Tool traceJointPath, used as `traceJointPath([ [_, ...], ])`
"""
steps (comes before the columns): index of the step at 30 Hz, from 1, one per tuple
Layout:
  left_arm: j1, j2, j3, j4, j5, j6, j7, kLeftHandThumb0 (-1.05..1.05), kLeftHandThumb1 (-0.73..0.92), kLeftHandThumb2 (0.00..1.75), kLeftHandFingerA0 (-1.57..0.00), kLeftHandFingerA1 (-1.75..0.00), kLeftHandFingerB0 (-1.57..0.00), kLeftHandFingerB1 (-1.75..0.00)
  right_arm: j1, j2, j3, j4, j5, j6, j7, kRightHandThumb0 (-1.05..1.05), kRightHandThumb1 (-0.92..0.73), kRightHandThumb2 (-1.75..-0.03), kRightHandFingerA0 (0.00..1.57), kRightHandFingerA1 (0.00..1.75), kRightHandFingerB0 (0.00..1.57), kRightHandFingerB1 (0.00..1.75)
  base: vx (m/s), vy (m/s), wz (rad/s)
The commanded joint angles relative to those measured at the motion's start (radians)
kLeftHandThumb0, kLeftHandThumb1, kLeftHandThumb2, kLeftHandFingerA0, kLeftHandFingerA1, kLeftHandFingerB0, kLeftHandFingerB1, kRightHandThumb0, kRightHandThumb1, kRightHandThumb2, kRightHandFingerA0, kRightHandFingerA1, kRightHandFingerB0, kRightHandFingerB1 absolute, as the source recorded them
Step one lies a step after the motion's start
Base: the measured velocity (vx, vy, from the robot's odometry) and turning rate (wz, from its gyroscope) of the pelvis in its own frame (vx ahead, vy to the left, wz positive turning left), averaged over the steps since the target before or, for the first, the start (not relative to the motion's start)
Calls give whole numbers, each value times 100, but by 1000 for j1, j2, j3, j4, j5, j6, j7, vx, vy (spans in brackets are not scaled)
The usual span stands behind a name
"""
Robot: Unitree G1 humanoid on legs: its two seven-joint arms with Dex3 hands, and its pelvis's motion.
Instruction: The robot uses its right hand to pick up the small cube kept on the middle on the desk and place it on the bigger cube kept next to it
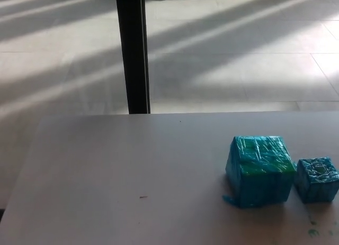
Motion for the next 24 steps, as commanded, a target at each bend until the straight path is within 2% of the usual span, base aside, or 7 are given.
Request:
traceJointPath([
  [1, 8, 20, -4, 2, -11, -3, -4, -85, 79, 65, -40, -37, -28, -31, -36, 31, 53, -180, 48, 76, 34, -73, -74, -63, 45, 49, 38, 35, 0, 0, 0],
  [5, 13, 19, -8, -4, -9, -7, -3, -85, 63, 100, -33, -49, -23, -44, -38, 50, 127, -319, 35, 92, 60, -61, -82, -64, 32, 46, 24, 30, 0, 0, 0],
  [6, 12, 20, -12, -3, -5, -8, -2, -85, 80, 65, -40, -36, -27, -31, -43, 55, 154, -350, 24, 99, 59, -64, -83, -64, 31, 46, 22, 31, 0, 0, 0],
  [11, 11, 23, -14, -5, -10, -7, -2, -84, 63, 99, -33, -49, -22, -44, -42, 68, 231, -451, 2, 161, 43, -65, -82, -64, 31, 46, 21, 31, 0, 0, 0],
  [12, 13, 22, -14, -7, -10, -11, -1, -85, 79, 65, -40, -37, -27, -31, -52, 79, 278, -460, -19, 154, 54, -59, -83, -63, 33, 46, 20, 32, 0, 0, 0],
  [23, -1, 40, -23, -7, -5, 2, -6, -86, 79, 65, -41, -37, -29, -31, -61, 84, 534, -490, -73, 194, 207, -73, -61, -94, 26, 53, 15, 42, 0, 0, 0],
  [24, 1, 39, -22, -18, -9, 8, -3, -86, 79, 65, -41, -38, -30, -31, -66, 85, 551, -491, -75, 203, 212, -69, -74, -63, 34, 44, 23, 29, 0, 0, 0],
])
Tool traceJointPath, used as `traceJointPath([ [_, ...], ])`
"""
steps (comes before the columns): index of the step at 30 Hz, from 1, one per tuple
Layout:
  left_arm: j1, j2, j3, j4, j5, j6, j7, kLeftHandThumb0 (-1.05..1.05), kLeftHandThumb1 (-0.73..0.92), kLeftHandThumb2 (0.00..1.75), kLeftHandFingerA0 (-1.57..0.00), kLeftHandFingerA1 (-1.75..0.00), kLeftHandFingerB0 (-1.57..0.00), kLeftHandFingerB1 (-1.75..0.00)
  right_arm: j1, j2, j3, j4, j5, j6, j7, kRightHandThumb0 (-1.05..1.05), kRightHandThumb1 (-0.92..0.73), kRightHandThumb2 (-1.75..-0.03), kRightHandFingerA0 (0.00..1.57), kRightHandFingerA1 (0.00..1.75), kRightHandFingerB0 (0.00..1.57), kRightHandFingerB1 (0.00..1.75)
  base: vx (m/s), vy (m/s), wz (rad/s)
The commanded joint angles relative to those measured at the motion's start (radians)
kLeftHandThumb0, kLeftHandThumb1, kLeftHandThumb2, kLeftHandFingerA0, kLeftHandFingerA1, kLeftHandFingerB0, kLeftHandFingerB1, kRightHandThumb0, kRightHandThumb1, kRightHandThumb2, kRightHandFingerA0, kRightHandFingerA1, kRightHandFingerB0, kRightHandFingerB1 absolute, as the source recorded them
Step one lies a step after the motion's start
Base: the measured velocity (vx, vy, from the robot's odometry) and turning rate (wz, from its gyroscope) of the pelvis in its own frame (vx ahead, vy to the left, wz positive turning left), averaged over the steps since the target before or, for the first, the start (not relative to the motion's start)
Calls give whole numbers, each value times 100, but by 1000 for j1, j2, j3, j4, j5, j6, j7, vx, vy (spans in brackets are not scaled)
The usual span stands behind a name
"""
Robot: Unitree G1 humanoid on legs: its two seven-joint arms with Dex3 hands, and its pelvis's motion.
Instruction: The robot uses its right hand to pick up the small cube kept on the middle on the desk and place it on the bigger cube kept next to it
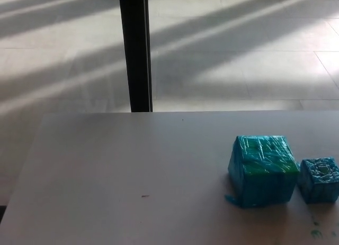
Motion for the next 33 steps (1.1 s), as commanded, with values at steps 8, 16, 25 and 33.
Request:
traceJointPath([
  [8, -7, 29, -3, 0, -8, 7, 0, -85, 78, 65, -41, -37, -28, -31, -76, -5, 254, 32, -154, 82, 141, -71, -63, -93, 25, 52, 12, 41, 0, 0, 0],
  [16, -9, 29, -2, 1, -12, 9, 4, -84, 62, 99, -34, -50, -25, -45, -192, -9, 371, 156, -288, 59, 118, -72, -61, -93, 26, 54, 10, 41, 0, 0, 0],
  [25, -5, 25, -4, 5, -9, 3, 10, -85, 78, 65, -42, -38, -30, -31, -297, -28, 466, 222, -459, 38, 41, -83, -45, -75, 0, 28, 10, 30, 0, 0, 0],
  [33, -2, 25, -14, 1, -1, 0, 19, -86, 78, 64, -42, -37, -30, -31, -312, -21, 477, 250, -517, -4, 0, -79, -55, -59, 0, 11, 15, 28, 0, 0, 0],
])
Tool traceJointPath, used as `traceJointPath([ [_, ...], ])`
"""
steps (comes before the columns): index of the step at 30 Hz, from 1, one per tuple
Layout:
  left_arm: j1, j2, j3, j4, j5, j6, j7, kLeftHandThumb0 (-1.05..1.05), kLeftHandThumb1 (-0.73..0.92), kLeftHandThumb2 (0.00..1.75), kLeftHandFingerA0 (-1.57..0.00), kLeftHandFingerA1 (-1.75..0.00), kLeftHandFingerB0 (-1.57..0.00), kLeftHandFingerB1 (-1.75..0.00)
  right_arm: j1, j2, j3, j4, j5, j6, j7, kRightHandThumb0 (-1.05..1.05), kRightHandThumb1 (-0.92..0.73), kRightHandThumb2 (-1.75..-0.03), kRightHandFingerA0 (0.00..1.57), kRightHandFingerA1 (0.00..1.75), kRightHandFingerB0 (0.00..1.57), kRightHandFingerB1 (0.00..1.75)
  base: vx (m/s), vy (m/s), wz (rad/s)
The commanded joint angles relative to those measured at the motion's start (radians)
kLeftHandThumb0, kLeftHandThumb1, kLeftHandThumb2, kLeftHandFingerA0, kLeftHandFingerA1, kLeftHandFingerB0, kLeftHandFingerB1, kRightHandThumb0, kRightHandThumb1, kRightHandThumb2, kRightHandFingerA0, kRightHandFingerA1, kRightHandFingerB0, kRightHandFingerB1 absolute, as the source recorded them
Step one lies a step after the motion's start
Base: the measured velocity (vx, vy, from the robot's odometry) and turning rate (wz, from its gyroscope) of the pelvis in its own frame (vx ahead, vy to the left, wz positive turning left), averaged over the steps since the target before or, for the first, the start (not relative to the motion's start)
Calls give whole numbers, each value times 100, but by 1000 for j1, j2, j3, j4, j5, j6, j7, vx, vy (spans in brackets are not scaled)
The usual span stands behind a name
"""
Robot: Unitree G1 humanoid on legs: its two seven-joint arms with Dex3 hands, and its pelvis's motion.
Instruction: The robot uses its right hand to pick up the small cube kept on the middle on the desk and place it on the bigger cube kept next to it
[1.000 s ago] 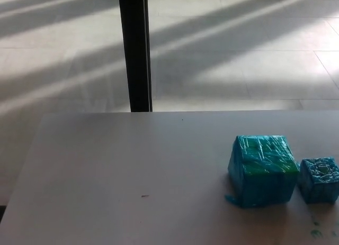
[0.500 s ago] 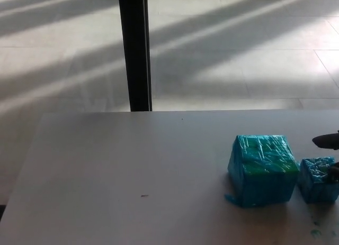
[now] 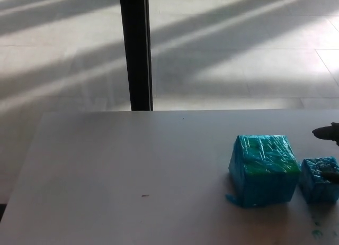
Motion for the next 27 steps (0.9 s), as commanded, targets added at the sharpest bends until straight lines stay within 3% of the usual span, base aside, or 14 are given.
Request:
traceJointPath([
  [1, 8, 16, -7, 1, -3, -3, 6, -85, 79, 65, -41, -38, -30, -31, -22, -16, 13, 26, -114, -49, -53, -82, -44, -75, 0, 9, 13, 32, 0, 0, 0],
  [2, 10, 15, -5, 0, -6, -4, 5, -85, 62, 100, -33, -49, -24, -44, -22, -13, 13, 30, -114, -55, -51, -80, -56, -57, 0, 14, 14, 28, 0, 0, 0],
  [3, 11, 16, -11, 0, -1, -8, 7, -87, 79, 65, -42, -37, -30, -31, -19, -9, 8, 30, -112, -63, -48, -81, -55, -57, 0, 14, 14, 28, 0, 0, 0],
  [8, -3, 15, -11, 1, -5, 1, 8, -85, 80, 65, -41, -37, -29, -31, -42, -1, 58, 71, -172, -91, -26, -84, -49, -87, 0, 7, 9, 32, 0, 0, 0],
  [16, 2, 14, -11, -9, -9, -1, 4, -84, 79, 65, -42, -38, -29, -31, -82, 47, 105, 184, -211, -132, -29, -88, -51, -86, 0, 1, 11, 28, 0, 0, 0],
  [17, -2, 13, -7, -6, -13, 5, 11, -84, 62, 99, -34, -49, -24, -45, -97, 61, 123, 203, -229, -127, -30, -80, -45, -85, 0, 10, 6, 29, 0, 0, 0],
  [18, -6, 14, -5, -2, -15, 6, 10, -84, 63, 99, -33, -49, -24, -45, -106, 68, 133, 214, -239, -126, -32, -78, -54, -57, 0, 8, 9, 29, 0, 0, 0],
  [19, -11, 17, -9, 3, -10, 6, 9, -85, 80, 65, -41, -37, -29, -31, -114, 73, 143, 226, -252, -134, -39, -89, -52, -87, 0, 0, 11, 27, 0, 0, 0],
  [22, -18, 19, -19, 6, 0, 5, 26, -84, 80, 65, -42, -37, -30, -31, -141, 77, 196, 284, -324, -182, -98, -89, -52, -87, 0, 0, 8, 29, 0, 0, 0],
  [23, -20, 20, -11, 8, -10, 12, 17, -85, 79, 65, -42, -38, -28, -30, -151, 79, 215, 305, -345, -180, -109, -78, -53, -56, 0, 11, 9, 30, 0, 0, 0],
  [24, -22, 20, -6, 15, -14, 11, 13, -85, 79, 65, -42, -38, -28, -30, -157, 87, 225, 352, -349, -185, -123, -77, -45, -85, 0, 13, 11, 34, 0, 0, 0],
  [25, -23, 17, -6, 16, -15, 11, 13, -84, 79, 65, -42, -38, -29, -31, -157, 83, 229, 363, -352, -184, -123, -78, -52, -57, 0, 15, 12, 29, 0, 0, 0],
  [26, -23, 16, -6, 16, -15, 11, 15, -84, 79, 65, -41, -37, -28, -30, -160, 82, 236, 377, -358, -181, -123, -75, -43, -83, 0, 13, 9, 35, 0, 0, 0],
  [27, -24, 16, -7, 16, -14, 11, 15, -84, 79, 65, -41, -37, -28, -30, -163, 83, 239, 386, -359, -183, -125, -75, -43, -83, 0, 13, 9, 35, 0, 0, 0],
])
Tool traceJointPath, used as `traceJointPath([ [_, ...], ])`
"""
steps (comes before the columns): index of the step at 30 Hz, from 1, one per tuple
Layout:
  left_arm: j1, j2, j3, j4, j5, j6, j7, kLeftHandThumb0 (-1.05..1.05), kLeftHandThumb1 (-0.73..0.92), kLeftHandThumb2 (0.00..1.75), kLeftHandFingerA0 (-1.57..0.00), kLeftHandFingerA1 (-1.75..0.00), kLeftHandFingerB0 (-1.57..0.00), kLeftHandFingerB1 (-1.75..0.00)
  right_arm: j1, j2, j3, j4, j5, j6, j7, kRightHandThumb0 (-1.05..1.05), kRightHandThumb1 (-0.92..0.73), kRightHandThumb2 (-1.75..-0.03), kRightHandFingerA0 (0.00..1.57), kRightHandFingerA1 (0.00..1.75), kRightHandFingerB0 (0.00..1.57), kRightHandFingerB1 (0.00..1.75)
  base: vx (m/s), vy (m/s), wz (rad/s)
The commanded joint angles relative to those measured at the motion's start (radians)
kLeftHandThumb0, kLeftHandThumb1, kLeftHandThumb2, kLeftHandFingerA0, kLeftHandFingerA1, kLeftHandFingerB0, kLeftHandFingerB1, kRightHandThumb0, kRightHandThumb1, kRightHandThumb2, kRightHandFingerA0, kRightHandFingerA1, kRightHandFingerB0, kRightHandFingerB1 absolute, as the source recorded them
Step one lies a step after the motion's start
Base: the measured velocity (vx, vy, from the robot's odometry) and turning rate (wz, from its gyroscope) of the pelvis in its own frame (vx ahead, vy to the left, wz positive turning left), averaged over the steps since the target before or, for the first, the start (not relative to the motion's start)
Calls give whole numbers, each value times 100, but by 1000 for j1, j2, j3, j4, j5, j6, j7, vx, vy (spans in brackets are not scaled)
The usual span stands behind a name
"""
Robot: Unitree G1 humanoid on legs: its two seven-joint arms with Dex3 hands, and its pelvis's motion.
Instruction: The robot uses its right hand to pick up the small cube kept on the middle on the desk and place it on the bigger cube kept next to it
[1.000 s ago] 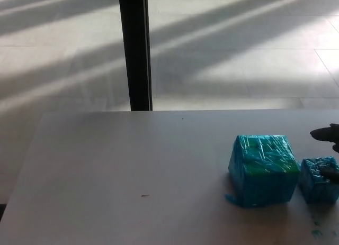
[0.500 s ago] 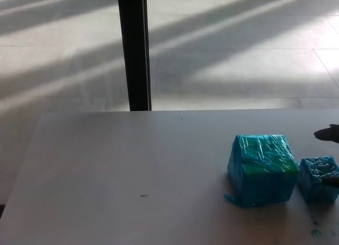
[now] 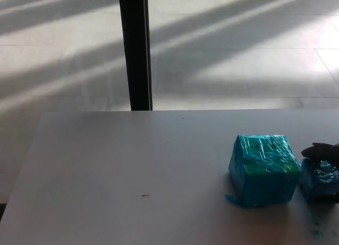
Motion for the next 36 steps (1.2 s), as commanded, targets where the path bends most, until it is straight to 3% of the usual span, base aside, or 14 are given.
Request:
traceJointPath([
  [1, -2, 17, 3, 13, -9, 9, 9, -84, 80, 65, -41, -37, -27, -30, -21, 5, 34, 80, -89, -34, -52, -71, -52, -56, 0, 13, 10, 29, 0, 0, 0],
  [2, -3, 18, -1, 15, -5, 5, 8, -84, 80, 65, -42, -37, -28, -30, -22, 3, 33, 90, -87, -32, -45, -73, -42, -78, 0, 7, 12, 33, 0, 0, 0],
  [6, -1, 17, -4, 15, -2, 1, 11, -84, 80, 65, -42, -37, -29, -31, -17, -3, 28, 100, -95, -50, -52, -68, -37, -71, 0, 5, 8, 31, 0, 0, 0],
  [7, -3, 17, -1, 16, -5, 4, 13, -85, 79, 64, -43, -37, -30, -31, -16, -20, 51, 82, -132, -51, -50, -46, -52, -56, 0, 29, 9, 30, 0, 0, 0],
  [9, -2, 17, -1, 14, -6, 4, 12, -85, 80, 65, -43, -39, -30, -31, -16, -32, 72, 73, -170, -59, -72, -31, -50, -56, 5, 35, 11, 30, 0, 0, 0],
  [10, 0, 18, -3, 10, -5, 4, 7, -85, 81, 65, -42, -39, -29, -30, -15, -53, 110, 58, -233, -71, -112, -21, -54, -98, 4, 54, 0, 49, 0, 0, 0],
  [13, 4, 27, -14, 4, 7, -4, 6, -85, 82, 65, -42, -39, -29, -31, -21, -77, 164, 50, -306, -91, -172, -17, -34, -81, 11, 55, 2, 46, 0, 0, 0],
  [15, 1, 28, -5, 3, -3, 3, 10, -84, 80, 65, -42, -38, -29, -31, -33, -87, 189, 70, -322, -127, -182, -20, -50, -94, 68, 98, 1, 45, 0, 0, 0],
  [16, -1, 29, 2, 9, -11, 6, 1, -86, 78, 65, -41, -37, -27, -30, -31, -90, 187, 77, -313, -154, -208, -24, -72, -63, 70, 132, 21, 29, 0, 0, 0],
  [19, -2, 28, 4, 12, -13, 4, 0, -84, 79, 65, -41, -37, -29, -31, -41, -101, 220, 95, -358, -221, -318, -27, -70, -66, 79, 150, 48, 37, 0, 0, 0],
  [20, -2, 29, 3, 13, -11, 5, 0, -84, 63, 100, -33, -49, -23, -44, -39, -106, 239, 105, -395, -255, -431, -28, -71, -61, 89, 154, 62, 41, 0, 0, 0],
  [21, -2, 29, 4, 13, -12, 5, 0, -84, 80, 65, -41, -37, -29, -31, -35, -106, 243, 111, -404, -273, -486, -34, -69, -66, 86, 161, 75, 51, 0, 0, 0],
  [31, -7, 27, 0, 10, -8, 11, 11, -84, 79, 65, -42, -38, -30, -31, -21, -90, 226, 96, -405, -286, -620, -32, -75, -64, 81, 169, 83, 89, 0, 0, 0],
  [36, -2, 28, 5, 8, -16, 9, -11, -84, 80, 65, -40, -37, -26, -30, -21, -79, 188, 126, -343, -329, -592, -31, -70, -64, 85, 164, 90, 66, 0, 0, 0],
])
